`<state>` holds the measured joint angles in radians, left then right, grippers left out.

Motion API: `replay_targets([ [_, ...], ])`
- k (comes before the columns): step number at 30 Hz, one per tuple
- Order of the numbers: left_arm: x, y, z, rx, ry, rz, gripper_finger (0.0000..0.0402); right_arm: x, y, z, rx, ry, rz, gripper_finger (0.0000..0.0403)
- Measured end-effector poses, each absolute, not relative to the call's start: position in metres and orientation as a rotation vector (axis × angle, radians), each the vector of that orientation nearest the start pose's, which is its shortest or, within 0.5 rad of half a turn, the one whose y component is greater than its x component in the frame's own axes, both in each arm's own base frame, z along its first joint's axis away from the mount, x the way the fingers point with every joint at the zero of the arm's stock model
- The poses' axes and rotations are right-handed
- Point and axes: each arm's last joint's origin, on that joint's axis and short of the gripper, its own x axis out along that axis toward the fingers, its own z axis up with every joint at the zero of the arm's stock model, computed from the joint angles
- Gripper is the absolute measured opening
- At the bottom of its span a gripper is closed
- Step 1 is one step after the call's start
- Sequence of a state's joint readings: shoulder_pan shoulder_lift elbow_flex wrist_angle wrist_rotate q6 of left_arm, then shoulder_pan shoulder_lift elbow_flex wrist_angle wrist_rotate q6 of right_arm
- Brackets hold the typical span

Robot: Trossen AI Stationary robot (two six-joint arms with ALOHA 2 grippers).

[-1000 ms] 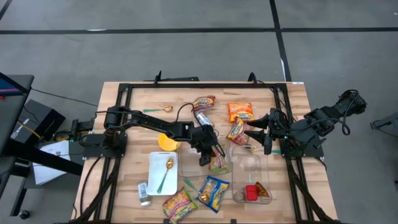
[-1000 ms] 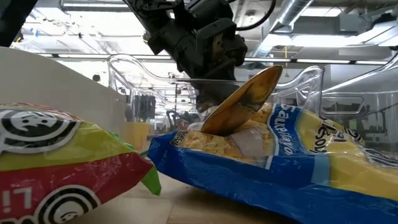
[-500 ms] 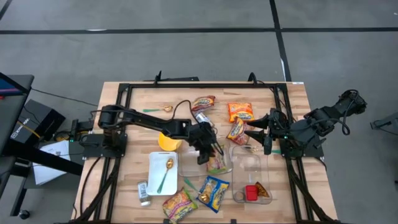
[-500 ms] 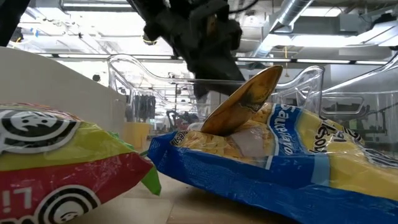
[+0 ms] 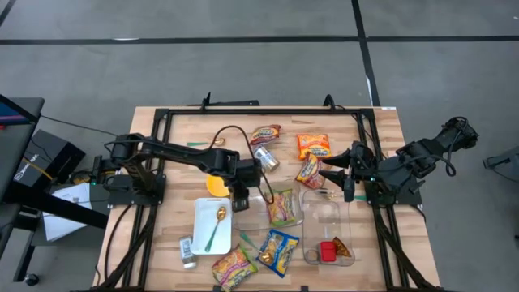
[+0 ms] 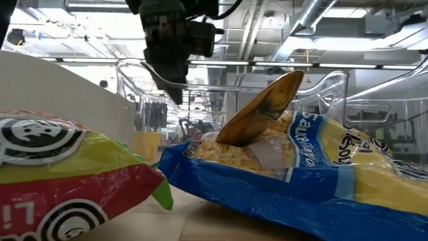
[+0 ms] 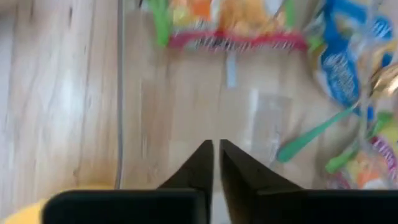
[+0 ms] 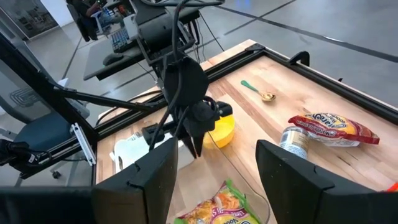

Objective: Pick & Place Food Item
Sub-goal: Adjust the bins

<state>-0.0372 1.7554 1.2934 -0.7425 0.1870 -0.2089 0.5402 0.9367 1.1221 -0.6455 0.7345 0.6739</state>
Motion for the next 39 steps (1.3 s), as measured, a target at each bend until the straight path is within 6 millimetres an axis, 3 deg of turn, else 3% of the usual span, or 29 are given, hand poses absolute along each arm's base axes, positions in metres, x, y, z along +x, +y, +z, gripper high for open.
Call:
replay_targets([
  [20, 0.353, 0.026, 0.212, -0.249, 1.187, 0.029, 0.0001, 0.158, 0.072, 0.379, 0.388, 0.298, -0.308, 0.021],
  [30, 0.36, 0.021, 0.215, -0.317, 1.116, -0.052, 0.0001, 0.158, 0.072, 0.378, 0.381, 0.307, -0.311, 0.021],
  [39, 0.371, 0.002, 0.222, -0.365, 1.002, -0.181, 0.0001, 0.158, 0.072, 0.378, 0.396, 0.303, -0.321, 0.021],
])
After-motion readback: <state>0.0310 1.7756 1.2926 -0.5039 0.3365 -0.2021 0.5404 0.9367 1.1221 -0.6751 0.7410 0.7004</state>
